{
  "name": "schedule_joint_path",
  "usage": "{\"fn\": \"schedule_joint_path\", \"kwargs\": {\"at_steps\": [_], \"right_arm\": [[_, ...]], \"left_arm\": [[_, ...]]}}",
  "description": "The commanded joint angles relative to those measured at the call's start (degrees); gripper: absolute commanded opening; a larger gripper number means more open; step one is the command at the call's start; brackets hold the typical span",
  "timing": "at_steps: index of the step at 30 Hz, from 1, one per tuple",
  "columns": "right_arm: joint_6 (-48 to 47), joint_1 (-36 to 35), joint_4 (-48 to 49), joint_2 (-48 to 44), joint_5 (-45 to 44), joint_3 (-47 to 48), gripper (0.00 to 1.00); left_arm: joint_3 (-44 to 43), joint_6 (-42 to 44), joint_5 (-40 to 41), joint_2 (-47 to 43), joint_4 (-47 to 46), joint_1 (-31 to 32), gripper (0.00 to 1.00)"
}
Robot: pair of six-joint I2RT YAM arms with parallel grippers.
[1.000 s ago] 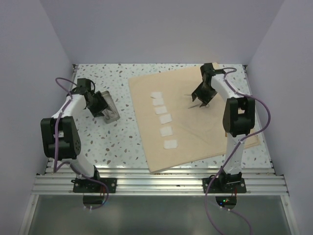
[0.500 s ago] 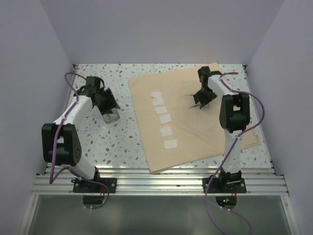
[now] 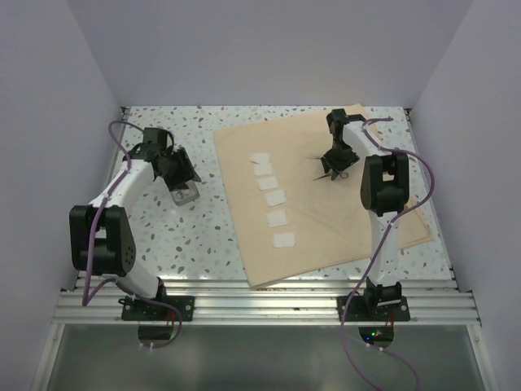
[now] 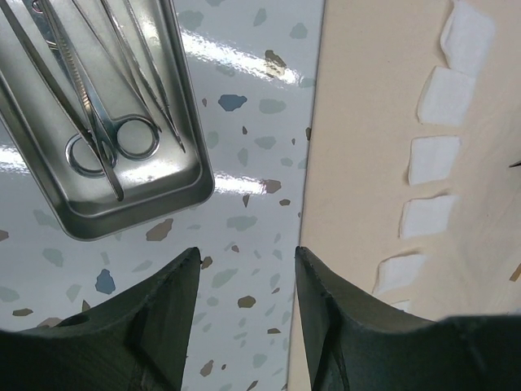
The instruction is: Prepare the surgical pack
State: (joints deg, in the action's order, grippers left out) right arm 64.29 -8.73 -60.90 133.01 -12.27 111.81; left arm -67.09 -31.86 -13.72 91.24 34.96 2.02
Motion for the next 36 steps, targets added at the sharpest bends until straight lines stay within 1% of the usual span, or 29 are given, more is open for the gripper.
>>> {"fn": "schedule_joint_path", "kwargs": {"at_steps": [1,2,6,8,9,11,12,14,15,17,18,21,22,23,25,28,29,31,32,33,36], "right_arm": [[0.7,-0.1,-3.0,3.2,-2.1,3.0,0.41],[0.6,0.0,-3.3,3.4,-2.2,3.1,0.41],[0.4,0.0,-4.4,4.1,-1.5,3.1,0.26],[0.3,0.0,-4.7,4.0,-1.1,3.2,0.24],[0.3,0.0,-4.8,3.9,-0.9,3.3,0.20],[0.3,0.0,-4.8,3.6,-0.8,4.1,0.17],[0.3,0.0,-4.9,3.5,-0.8,4.3,0.13],[0.3,-0.1,-5.0,2.8,-0.1,4.7,0.09],[0.4,-0.1,-4.9,2.4,0.2,4.7,0.06],[0.5,-0.1,-4.7,0.8,0.6,4.7,0.04],[0.4,0.0,-4.5,-0.1,0.7,4.5,0.01],[-1.1,-0.1,-2.5,-4.4,2.4,2.3,0.00],[-1.8,-0.3,-1.2,-5.6,3.0,1.5,0.00],[-3.2,-0.7,-0.3,-8.9,4.3,-0.8,0.00],[-6.2,-0.8,3.1,-12.4,5.8,-5.7,0.00],[-10.0,-1.0,8.2,-19.4,9.8,-11.6,0.00],[-10.9,-1.6,9.4,-20.9,11.7,-15.1,0.00],[-13.6,-3.0,12.6,-24.8,12.2,-19.0,0.00],[-14.2,-4.8,12.7,-25.8,12.2,-19.7,0.00],[-14.8,-5.8,13.6,-27.3,13.9,-20.5,0.00],[-16.0,-11.0,15.5,-29.6,14.1,-22.5,0.00]], "left_arm": [[0.6,0.7,-1.4,-2.8,-2.2,0.1,0.54],[0.8,0.7,-1.5,-3.1,-2.3,0.1,0.54],[0.9,0.7,-1.4,-3.4,-2.2,0.1,0.54],[0.7,0.8,-1.5,-3.7,-2.0,0.1,0.54],[0.6,0.9,-1.4,-4.0,-1.9,0.1,0.54],[0.5,1.0,-1.4,-4.0,-1.7,0.2,0.54],[0.3,1.0,-1.4,-4.0,-1.6,0.1,0.54],[-0.1,1.2,-1.3,-4.0,-1.2,0.1,0.54],[-0.2,1.3,-1.2,-4.1,-1.0,0.1,0.54],[-0.8,1.5,-1.1,-4.2,-0.4,0.1,0.54],[-1.1,1.5,-1.1,-4.1,-0.2,0.1,0.54],[-1.7,2.0,-2.4,-4.3,-0.3,0.1,0.55],[-1.7,2.5,-4.5,-4.4,-0.8,0.1,0.58],[-1.6,2.8,-6.0,-4.5,-2.2,0.2,0.62],[-1.2,3.4,-10.7,-4.8,-3.8,0.7,0.66],[-0.2,2.9,-16.6,-5.4,-7.6,1.8,0.68],[0.2,2.7,-17.7,-5.7,-10.1,3.0,0.69],[1.4,1.0,-21.0,-5.9,-14.1,5.2,0.71],[1.7,0.2,-22.3,-5.6,-15.7,6.0,0.72],[2.2,-1.7,-24.8,-5.2,-17.3,6.8,0.73],[2.9,-5.7,-27.0,-3.7,-23.4,11.1,0.75]]}}
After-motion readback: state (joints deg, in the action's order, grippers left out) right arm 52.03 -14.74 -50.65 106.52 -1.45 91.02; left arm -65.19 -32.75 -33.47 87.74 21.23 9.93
